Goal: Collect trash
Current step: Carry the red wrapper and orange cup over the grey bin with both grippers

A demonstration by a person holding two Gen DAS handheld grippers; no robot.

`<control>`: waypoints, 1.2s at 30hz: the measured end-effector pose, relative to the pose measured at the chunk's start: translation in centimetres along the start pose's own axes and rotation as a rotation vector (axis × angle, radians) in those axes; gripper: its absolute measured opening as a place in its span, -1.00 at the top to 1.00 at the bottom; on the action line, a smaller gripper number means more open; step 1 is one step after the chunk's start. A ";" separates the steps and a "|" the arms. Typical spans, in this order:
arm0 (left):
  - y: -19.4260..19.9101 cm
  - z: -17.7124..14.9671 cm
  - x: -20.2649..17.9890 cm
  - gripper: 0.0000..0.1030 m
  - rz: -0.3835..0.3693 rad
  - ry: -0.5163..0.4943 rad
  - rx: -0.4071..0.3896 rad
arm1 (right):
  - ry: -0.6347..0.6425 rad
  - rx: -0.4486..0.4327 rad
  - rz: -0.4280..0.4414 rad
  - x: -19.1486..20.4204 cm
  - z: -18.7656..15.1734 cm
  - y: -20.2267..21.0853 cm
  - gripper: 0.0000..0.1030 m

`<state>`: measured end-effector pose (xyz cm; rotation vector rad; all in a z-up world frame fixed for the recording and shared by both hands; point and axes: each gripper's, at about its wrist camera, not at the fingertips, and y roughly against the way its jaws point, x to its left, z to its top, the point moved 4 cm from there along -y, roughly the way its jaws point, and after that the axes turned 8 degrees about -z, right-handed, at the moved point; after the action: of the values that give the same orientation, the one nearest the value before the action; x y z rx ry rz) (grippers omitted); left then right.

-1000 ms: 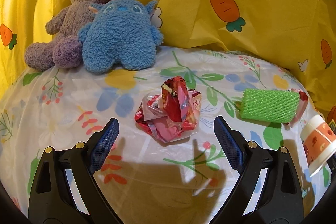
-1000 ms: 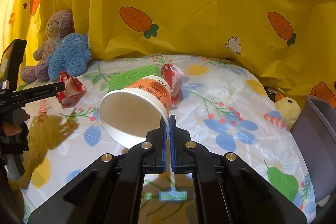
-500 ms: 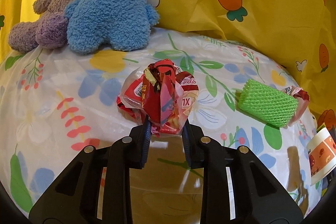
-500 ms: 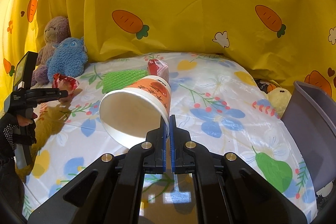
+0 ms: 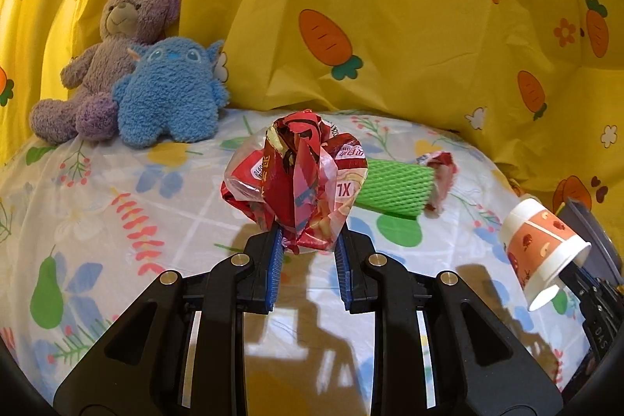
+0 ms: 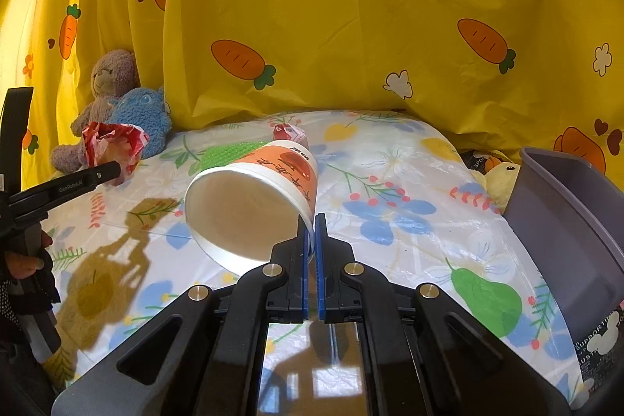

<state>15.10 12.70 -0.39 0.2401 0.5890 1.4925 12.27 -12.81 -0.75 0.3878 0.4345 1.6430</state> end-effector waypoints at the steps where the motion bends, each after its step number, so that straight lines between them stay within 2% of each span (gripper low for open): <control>1: 0.2 -0.3 -0.9 0.55 -0.009 -0.011 -0.003 | -0.001 -0.004 -0.003 -0.2 -0.1 0.3 0.92; 16: 0.7 -2.8 -10.1 0.55 -0.146 -0.142 0.013 | -0.056 -0.042 -0.071 -4.8 -0.7 3.8 0.92; 20: 0.7 -3.0 -11.9 0.55 -0.171 -0.169 0.018 | -0.070 -0.053 -0.090 -5.9 -0.6 4.4 0.92; 25: 0.9 -3.0 -15.5 0.55 -0.237 -0.226 0.025 | -0.096 -0.078 -0.123 -7.6 -0.2 5.6 0.92; 31: 0.8 -2.7 -21.9 0.55 -0.355 -0.311 0.041 | -0.142 -0.104 -0.214 -11.8 0.4 7.1 0.92; 36: 0.1 -2.7 -27.3 0.55 -0.436 -0.368 0.059 | -0.199 -0.111 -0.333 -16.4 0.8 8.0 0.92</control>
<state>14.47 -14.45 3.39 0.3950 0.3579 0.9791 7.63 -29.82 3.89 0.3704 0.2411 1.2846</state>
